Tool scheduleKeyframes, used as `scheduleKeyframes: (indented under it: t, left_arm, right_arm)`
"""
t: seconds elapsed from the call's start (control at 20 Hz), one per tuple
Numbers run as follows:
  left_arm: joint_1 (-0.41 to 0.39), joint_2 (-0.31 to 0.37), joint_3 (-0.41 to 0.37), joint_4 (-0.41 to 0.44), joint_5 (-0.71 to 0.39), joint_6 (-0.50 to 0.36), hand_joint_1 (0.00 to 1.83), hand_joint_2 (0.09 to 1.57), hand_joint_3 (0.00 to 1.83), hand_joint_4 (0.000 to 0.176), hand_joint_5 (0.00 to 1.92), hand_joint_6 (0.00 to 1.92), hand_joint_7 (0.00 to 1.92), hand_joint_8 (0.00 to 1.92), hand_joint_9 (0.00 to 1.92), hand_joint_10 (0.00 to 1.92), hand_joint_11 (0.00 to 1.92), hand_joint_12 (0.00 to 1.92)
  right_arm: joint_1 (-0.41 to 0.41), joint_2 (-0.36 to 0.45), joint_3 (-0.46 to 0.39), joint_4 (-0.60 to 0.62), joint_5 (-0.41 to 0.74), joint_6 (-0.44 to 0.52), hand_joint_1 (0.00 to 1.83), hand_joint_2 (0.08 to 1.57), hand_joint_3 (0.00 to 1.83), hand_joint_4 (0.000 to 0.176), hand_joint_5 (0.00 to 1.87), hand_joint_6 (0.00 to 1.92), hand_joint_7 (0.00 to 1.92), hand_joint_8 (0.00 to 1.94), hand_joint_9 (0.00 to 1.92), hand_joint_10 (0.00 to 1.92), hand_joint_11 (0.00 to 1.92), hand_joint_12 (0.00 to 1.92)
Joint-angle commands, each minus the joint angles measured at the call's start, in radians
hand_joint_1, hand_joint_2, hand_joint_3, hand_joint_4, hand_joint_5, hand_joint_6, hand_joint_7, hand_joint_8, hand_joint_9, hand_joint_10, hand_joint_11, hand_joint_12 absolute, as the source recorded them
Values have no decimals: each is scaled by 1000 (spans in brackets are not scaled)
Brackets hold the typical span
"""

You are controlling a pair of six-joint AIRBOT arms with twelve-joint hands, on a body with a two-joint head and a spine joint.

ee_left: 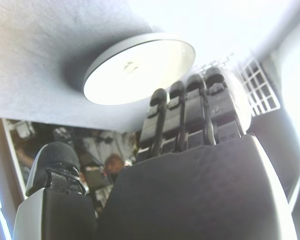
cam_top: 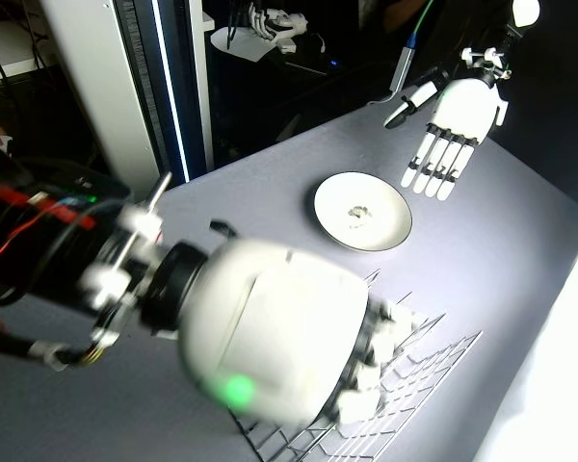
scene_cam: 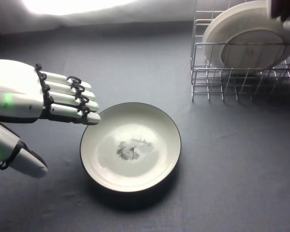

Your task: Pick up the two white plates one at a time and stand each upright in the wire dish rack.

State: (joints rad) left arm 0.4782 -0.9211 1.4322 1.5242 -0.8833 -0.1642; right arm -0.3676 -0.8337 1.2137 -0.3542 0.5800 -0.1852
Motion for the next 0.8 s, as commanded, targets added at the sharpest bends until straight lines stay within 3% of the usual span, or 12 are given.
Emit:
scheduleKeyframes:
  t: [0.0,0.25,0.45,0.6,0.65,0.75]
  left_arm:
    - [-4,-1,-2,-63,-13,3,0,1095,0,0,62,2,21,0,0,0,0,0]
    - [17,-11,-5,-63,12,6,0,1094,0,0,75,3,36,4,10,2,0,0]
    - [47,-20,-7,-63,20,5,0,1084,0,0,76,6,41,8,12,5,7,3]
    - [63,-25,-17,-63,32,6,0,1094,0,0,79,5,47,7,23,7,17,8]
    - [67,-26,-22,-63,39,8,0,1088,0,0,75,3,40,4,16,4,11,6]
    - [75,-28,-31,-63,54,15,0,1090,0,0,75,2,34,1,8,0,12,7]
  right_arm:
    - [6,8,-6,-22,161,-2,1362,1160,0,0,777,1235,898,1078,872,1277,653,1308]
    - [6,0,-42,-300,268,-16,1361,1160,0,0,775,1232,889,1077,882,1277,652,1321]
    - [6,-2,-68,-414,295,-17,1361,1162,0,0,753,1251,873,1093,904,1255,664,1303]
    - [6,-5,-68,-521,327,-17,1350,1179,2,0,818,1241,794,1182,816,1330,605,1321]
    - [3,-5,-69,-543,334,-17,1198,1216,0,0,797,1314,767,1260,726,932,536,1346]
    - [3,-4,-70,-594,353,-17,1142,1251,0,21,716,1430,750,1305,732,559,408,1362]
